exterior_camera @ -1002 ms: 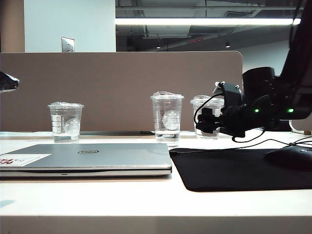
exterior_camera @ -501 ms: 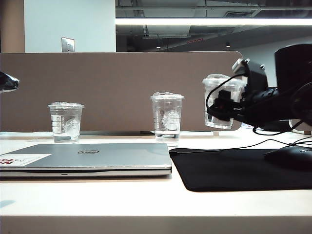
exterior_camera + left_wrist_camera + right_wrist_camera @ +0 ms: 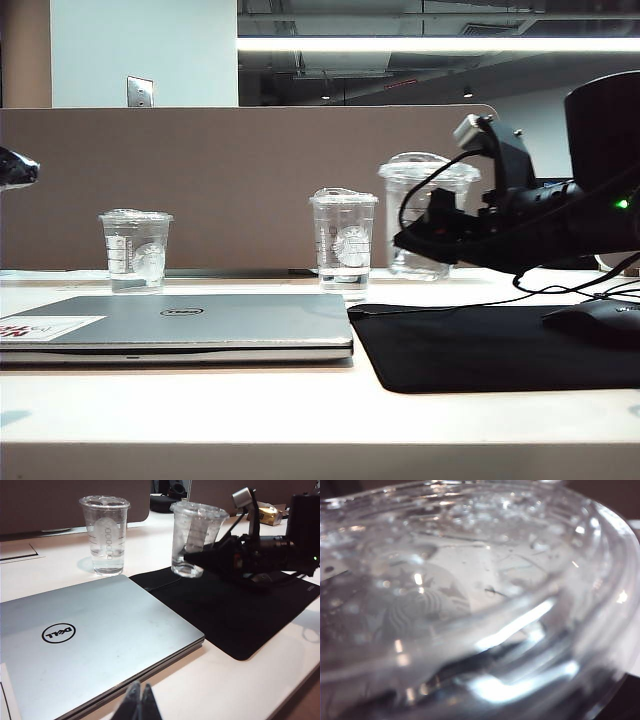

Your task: Pick up the coffee cup on the right and place it on the right side of the laptop.

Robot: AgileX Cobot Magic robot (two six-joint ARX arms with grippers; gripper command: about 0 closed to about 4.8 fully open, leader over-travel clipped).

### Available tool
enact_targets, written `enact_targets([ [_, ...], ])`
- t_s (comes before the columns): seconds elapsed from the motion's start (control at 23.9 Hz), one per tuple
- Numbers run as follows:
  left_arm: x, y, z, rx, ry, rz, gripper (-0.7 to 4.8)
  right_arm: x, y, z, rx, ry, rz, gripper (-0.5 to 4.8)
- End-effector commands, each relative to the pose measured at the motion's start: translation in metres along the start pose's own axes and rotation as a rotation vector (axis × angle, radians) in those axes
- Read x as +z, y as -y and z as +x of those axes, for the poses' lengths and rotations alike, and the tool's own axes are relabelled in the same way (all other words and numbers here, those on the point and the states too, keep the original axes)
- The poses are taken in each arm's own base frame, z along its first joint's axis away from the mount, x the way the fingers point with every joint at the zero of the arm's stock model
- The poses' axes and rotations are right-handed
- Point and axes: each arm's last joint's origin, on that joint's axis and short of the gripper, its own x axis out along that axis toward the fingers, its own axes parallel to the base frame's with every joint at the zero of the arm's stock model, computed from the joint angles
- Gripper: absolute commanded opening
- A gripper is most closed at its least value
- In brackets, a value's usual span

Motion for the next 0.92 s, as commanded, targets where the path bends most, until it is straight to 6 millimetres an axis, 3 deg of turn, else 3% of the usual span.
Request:
enact_targets([
  [0.04, 0.002, 0.000, 0.000, -0.003, 0.011, 0.003, -0.05, 0.004, -0.010, 0.003, 0.029, 0.027, -0.019, 3.46],
  [0.25, 0.002, 0.000, 0.000, -0.002, 0.011, 0.003, -0.05, -0.005, -0.019, 0.001, -0.001, -0.009, -0.036, 3.45],
  [0.92, 0.002, 0.000, 0.000, -0.003, 0.011, 0.003, -0.05, -0.035, -0.017, 0.000, -0.002, -0.122, -0.044, 3.46],
])
